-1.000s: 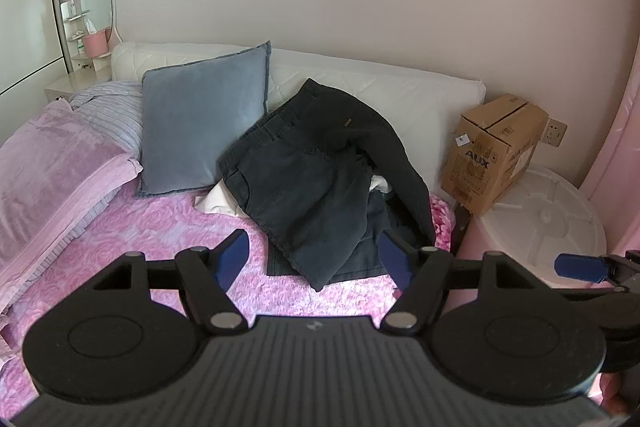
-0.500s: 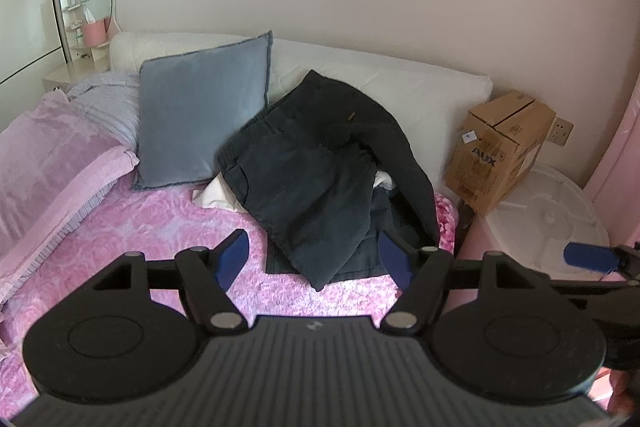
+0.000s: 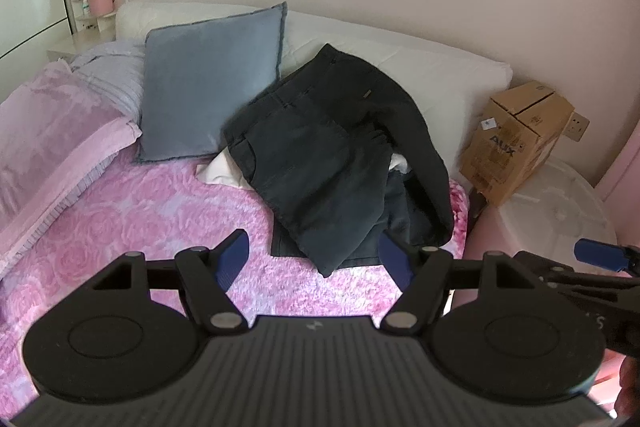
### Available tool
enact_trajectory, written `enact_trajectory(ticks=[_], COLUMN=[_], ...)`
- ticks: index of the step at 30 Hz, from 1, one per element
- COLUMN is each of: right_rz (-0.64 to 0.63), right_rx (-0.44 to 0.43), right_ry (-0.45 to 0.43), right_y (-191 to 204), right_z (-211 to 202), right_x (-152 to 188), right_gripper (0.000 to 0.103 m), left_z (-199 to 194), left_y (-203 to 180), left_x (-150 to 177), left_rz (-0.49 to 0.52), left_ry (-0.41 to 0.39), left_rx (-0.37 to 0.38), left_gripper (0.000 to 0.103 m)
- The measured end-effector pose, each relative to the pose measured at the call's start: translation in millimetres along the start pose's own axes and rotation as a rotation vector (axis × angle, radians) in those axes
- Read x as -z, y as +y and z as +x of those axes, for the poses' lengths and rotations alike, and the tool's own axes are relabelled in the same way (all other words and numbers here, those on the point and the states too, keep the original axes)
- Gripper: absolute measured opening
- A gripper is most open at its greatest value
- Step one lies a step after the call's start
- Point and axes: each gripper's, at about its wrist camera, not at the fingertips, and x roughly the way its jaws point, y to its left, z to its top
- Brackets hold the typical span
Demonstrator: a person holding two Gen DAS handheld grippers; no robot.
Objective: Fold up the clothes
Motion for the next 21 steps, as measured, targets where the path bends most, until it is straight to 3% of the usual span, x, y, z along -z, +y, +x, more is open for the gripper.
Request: enact_trajectory(ticks=[12,21], right_rz=[0.0,-0.058], right_rx=[-0.102,-0.132], right_ry=[0.045,0.087], right_y=[-35,-66], right_z=[52,121], right_x=[-16,-43], right_gripper=[0.076,0.075], left_z=[56,139], left_y=[-14,-18], left_x=[-4,-15], left_rz=[0.024,-0.039], left_ry=[0.03,0.114], left_rx=[-0.029,-0.027], left_gripper=[0.068,0.068])
